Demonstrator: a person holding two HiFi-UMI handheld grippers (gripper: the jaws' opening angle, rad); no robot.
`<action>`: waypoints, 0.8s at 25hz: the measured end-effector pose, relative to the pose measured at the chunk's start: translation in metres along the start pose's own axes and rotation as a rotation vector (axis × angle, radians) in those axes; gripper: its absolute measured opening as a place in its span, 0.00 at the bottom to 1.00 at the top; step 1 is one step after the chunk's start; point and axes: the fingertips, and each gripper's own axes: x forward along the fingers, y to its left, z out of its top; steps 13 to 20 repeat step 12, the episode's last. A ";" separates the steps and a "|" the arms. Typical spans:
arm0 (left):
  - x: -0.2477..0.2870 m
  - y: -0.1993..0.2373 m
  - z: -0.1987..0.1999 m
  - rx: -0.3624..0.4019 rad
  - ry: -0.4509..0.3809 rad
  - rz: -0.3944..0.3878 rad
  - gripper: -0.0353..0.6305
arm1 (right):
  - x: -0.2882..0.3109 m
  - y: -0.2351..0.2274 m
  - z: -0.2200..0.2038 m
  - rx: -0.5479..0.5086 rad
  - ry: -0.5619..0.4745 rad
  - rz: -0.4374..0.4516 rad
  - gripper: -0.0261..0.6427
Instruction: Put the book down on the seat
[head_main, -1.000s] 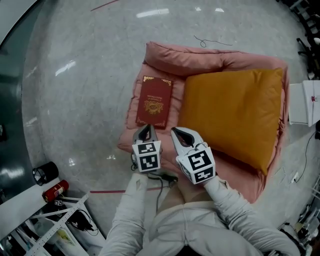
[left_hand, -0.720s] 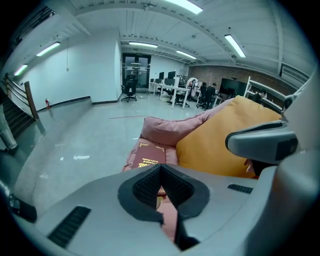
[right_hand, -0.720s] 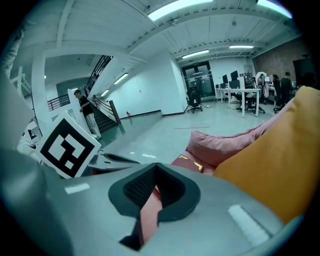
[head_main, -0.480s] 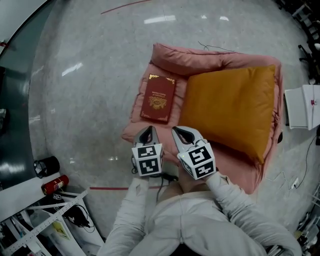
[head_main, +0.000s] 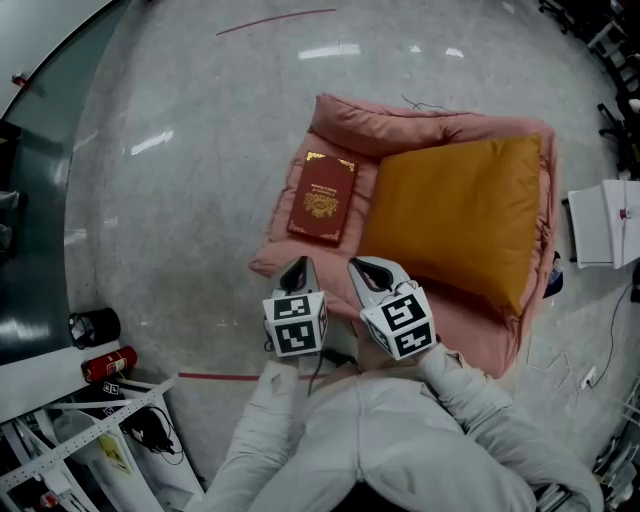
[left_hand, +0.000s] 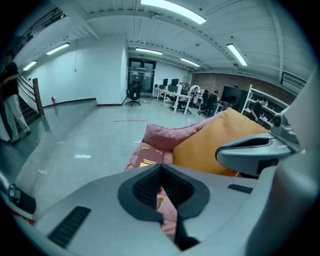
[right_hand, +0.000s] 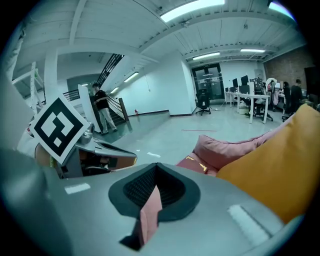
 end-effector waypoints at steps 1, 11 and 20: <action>-0.002 0.000 0.000 -0.004 -0.004 0.000 0.06 | -0.002 0.002 0.000 -0.005 0.000 0.002 0.04; -0.017 0.007 0.007 -0.046 -0.018 -0.003 0.06 | -0.007 0.015 0.007 -0.037 -0.011 0.012 0.04; -0.018 0.007 0.008 -0.046 -0.020 -0.002 0.06 | -0.006 0.016 0.008 -0.040 -0.013 0.014 0.04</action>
